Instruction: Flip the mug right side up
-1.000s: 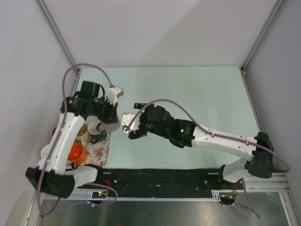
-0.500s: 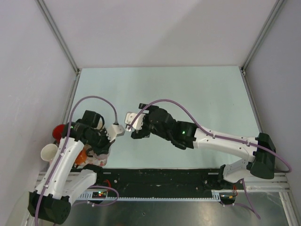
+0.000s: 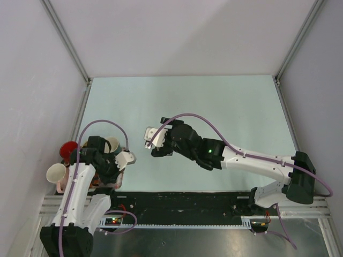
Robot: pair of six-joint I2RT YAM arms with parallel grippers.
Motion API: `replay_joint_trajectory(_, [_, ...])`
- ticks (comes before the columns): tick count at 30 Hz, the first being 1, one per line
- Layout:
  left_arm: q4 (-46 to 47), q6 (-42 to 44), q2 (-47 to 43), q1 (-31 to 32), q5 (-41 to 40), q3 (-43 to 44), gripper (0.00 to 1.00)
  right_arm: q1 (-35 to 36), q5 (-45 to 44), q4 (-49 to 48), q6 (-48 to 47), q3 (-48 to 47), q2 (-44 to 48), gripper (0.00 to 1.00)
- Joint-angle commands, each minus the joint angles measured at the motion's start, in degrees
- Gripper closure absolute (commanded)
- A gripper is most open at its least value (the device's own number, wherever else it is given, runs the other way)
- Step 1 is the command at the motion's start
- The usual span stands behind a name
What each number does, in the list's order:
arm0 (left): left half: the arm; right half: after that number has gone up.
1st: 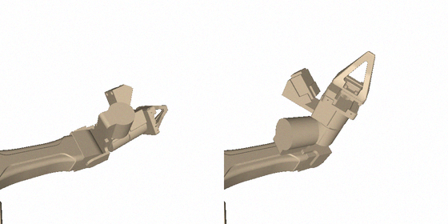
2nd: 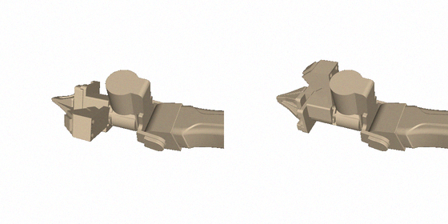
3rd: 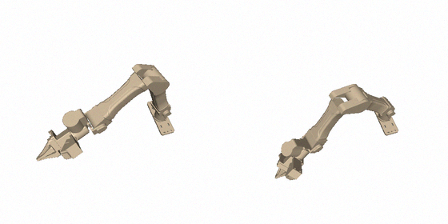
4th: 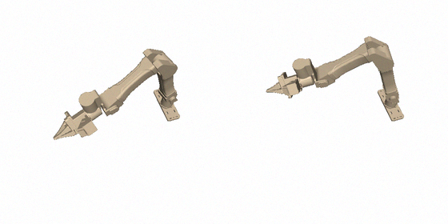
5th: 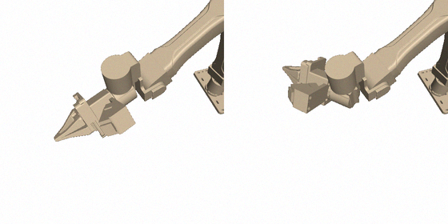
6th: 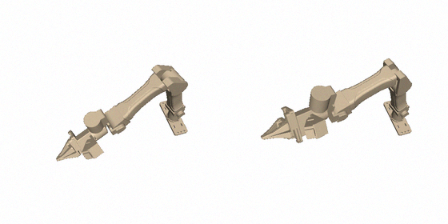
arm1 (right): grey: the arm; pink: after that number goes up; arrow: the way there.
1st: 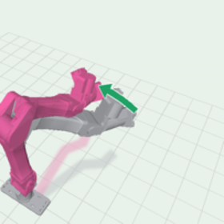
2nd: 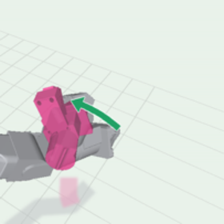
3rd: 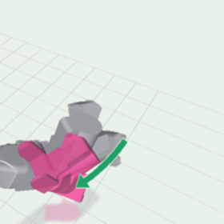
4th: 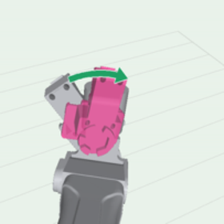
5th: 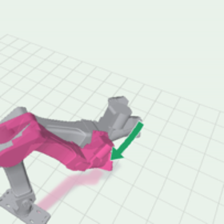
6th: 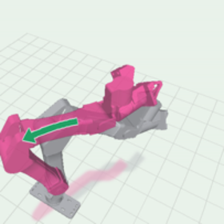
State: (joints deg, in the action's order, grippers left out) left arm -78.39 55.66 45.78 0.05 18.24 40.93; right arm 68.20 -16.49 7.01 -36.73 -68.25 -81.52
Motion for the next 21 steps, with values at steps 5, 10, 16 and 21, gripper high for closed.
replay_joint_trajectory(5, [0.5, 12.3, -2.0, -2.9, 3.5, -2.6, 1.0, -0.4, -2.7, -1.9, -0.6, 0.5, 2.1, 0.05])
replay_joint_trajectory(10, [0.8, 12.9, -0.7, -3.3, 7.3, -2.9, 1.0, -0.5, -2.2, -3.7, -1.2, 0.5, 1.6, 0.04])
replay_joint_trajectory(16, [1.3, 16.4, -1.4, -7.4, 9.6, -3.2, 0.91, -1.1, -1.0, -4.9, -1.1, 0.5, 1.1, 0.04])
replay_joint_trajectory(21, [1.4, 14.8, 0.6, -7.7, 7.5, -2.6, 0.44, -1.1, -1.4, -5.1, -1.4, 0.5, 1.1, 0.04])
